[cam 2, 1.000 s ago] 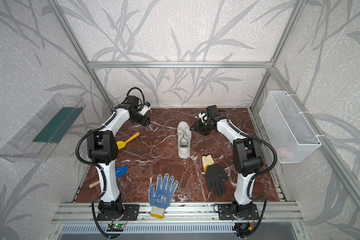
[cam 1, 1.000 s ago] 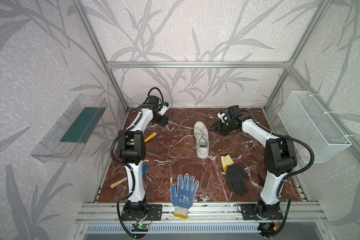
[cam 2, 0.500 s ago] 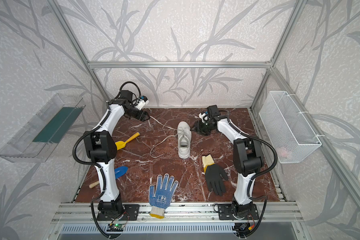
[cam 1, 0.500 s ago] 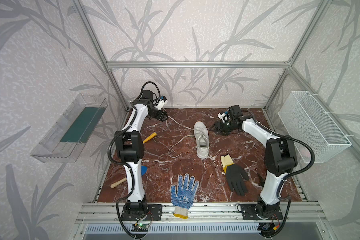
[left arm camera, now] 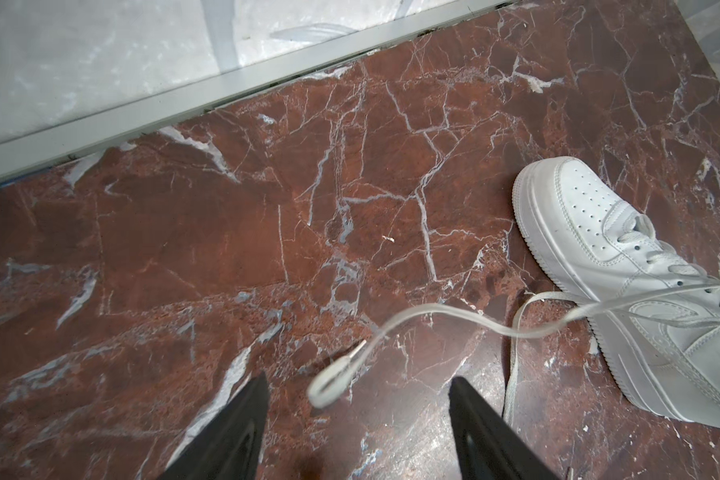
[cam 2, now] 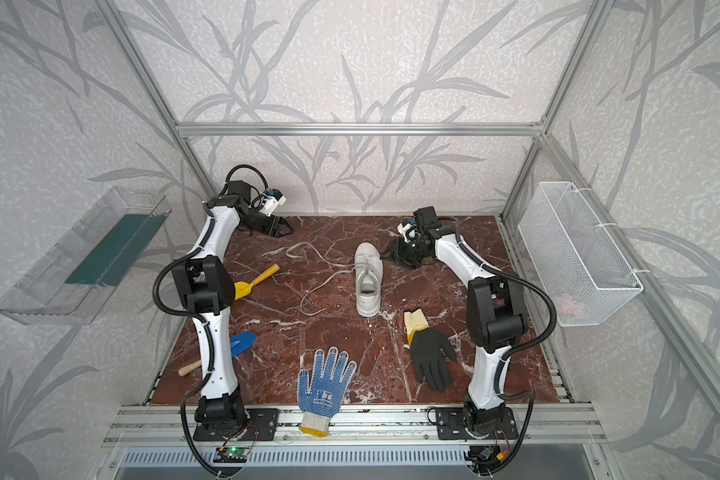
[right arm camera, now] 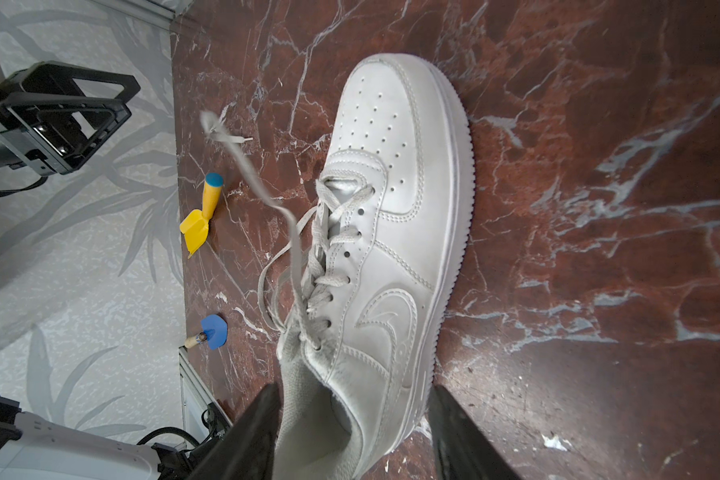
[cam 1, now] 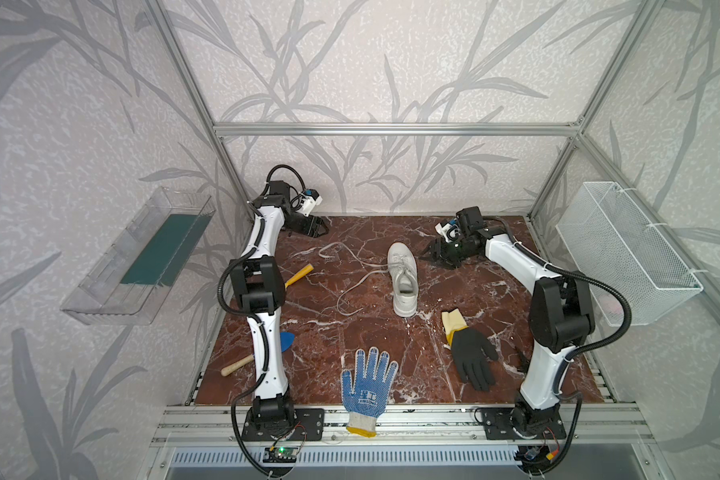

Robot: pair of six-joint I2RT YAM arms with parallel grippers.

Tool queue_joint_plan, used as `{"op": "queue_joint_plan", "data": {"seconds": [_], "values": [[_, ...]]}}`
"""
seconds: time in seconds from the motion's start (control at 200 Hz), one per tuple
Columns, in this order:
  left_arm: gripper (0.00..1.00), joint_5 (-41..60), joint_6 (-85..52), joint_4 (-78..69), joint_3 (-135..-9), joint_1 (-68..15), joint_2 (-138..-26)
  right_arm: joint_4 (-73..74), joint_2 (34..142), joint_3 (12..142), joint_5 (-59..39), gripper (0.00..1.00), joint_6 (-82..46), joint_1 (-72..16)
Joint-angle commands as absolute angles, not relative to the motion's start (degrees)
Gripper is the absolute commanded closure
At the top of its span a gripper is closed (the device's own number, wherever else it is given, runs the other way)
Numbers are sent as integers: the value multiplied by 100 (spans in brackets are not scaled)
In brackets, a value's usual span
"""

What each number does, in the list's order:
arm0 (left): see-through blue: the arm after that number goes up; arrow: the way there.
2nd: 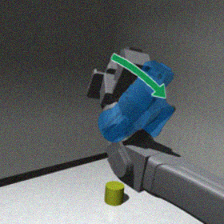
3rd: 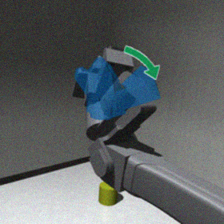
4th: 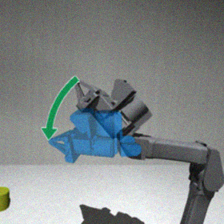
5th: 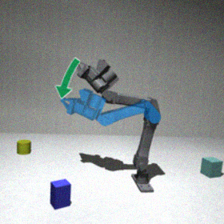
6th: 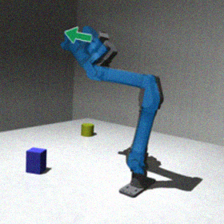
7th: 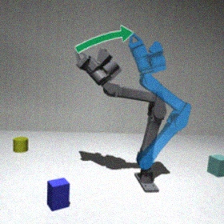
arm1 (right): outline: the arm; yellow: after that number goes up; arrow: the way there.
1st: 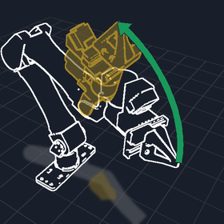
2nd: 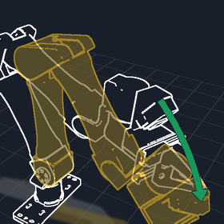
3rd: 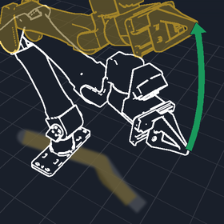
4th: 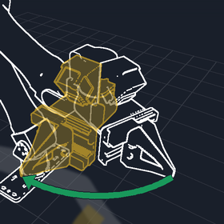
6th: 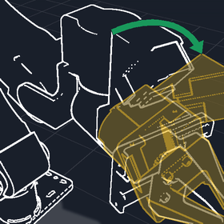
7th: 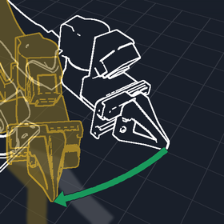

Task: Tie the shoes

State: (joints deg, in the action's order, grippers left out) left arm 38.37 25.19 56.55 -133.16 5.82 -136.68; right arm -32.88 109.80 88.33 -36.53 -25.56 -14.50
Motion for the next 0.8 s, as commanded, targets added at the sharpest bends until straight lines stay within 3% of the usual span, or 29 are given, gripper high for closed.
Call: {"op": "queue_joint_plan", "data": {"seconds": [0.0, 0.24, 0.335, 0.545, 0.795], "values": [[30, 4326, 2654, 5983, -13622, 592, -13765, -3430, 11004, 8980, -3725, 42, -2496, -1413], [38, 4427, 2371, 6237, -13689, 564, -13755, -3346, 11048, 8975, -3740, 42, -2602, -1417], [47, 3414, 2212, 6341, -13212, 318, -13431, -3352, 11089, 9026, -3711, 42, -2644, -1417], [46, 1224, 1638, 5582, -11267, -391, -12233, -3387, 11037, 9026, -3589, 42, -2665, -1424], [47, 538, 994, 5012, -9575, -1019, -10967, -3385, 10853, 8749, -3558, 42, -2523, -1424]]}}
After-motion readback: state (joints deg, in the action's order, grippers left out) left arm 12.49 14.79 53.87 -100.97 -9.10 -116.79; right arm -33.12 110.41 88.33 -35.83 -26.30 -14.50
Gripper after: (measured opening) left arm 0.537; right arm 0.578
